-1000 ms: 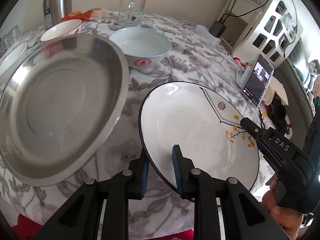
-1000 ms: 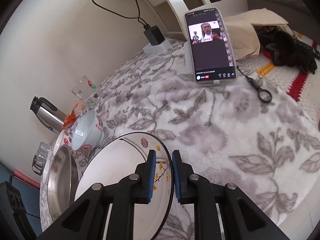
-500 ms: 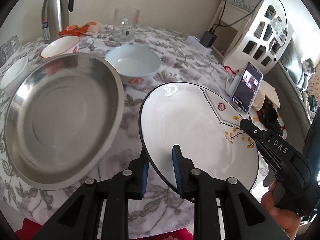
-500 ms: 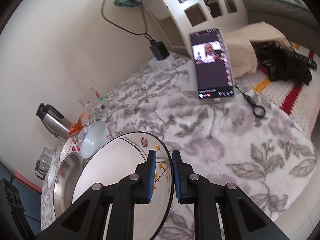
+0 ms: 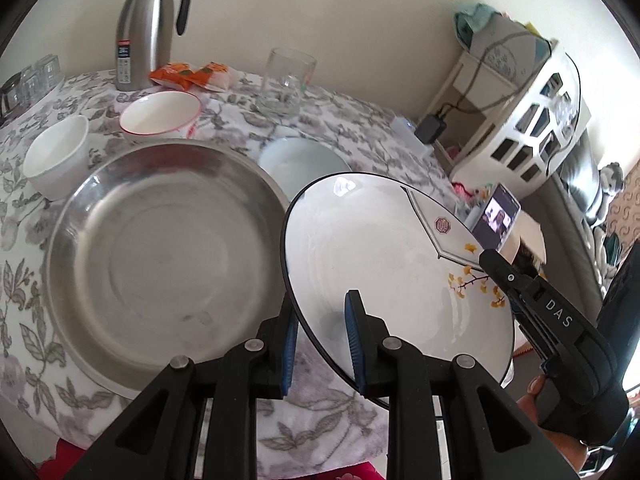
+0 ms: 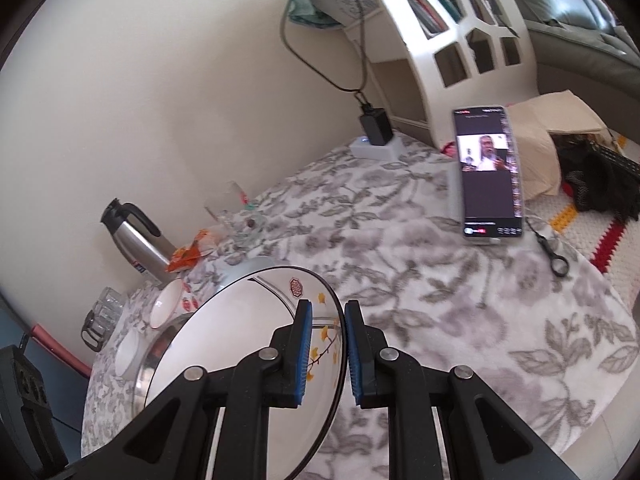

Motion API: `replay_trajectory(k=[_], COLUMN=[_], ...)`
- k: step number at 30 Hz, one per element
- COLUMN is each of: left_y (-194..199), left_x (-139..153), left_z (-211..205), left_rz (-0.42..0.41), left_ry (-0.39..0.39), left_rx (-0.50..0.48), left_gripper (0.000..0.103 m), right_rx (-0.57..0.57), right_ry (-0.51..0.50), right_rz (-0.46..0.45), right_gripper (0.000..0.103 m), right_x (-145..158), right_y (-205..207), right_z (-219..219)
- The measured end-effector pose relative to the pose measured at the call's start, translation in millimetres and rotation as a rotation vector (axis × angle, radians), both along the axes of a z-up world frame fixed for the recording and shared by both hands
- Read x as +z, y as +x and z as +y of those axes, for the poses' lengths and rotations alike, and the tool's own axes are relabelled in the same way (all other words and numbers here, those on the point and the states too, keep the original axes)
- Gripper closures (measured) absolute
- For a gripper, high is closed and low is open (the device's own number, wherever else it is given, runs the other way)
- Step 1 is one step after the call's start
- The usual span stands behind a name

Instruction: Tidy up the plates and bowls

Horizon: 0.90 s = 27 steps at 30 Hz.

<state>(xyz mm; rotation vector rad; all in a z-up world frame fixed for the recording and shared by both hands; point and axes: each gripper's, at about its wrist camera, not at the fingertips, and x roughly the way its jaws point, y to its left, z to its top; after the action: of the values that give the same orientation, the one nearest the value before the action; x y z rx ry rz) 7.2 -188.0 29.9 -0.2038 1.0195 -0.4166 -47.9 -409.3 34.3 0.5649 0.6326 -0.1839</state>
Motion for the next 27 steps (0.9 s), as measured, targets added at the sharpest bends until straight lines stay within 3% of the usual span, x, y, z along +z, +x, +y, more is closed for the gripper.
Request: replay_trajectory(k=[21,27], left_y=[44,51], left_x=[1,-4], left_z=[111,135], left_rz=[0.066,0.081], left_ry=[-0.070,-0.054], left_rx=[0.172,0.203], left_gripper=[0.079,0.079], right_rx=[0.150,0.195], right_ry=[-0.045,-0.051], right_rz=[0.013,0.049], right_gripper=[0.085,0.085], right_x=[4,-6], right_y=[62,75], right_z=[105,127])
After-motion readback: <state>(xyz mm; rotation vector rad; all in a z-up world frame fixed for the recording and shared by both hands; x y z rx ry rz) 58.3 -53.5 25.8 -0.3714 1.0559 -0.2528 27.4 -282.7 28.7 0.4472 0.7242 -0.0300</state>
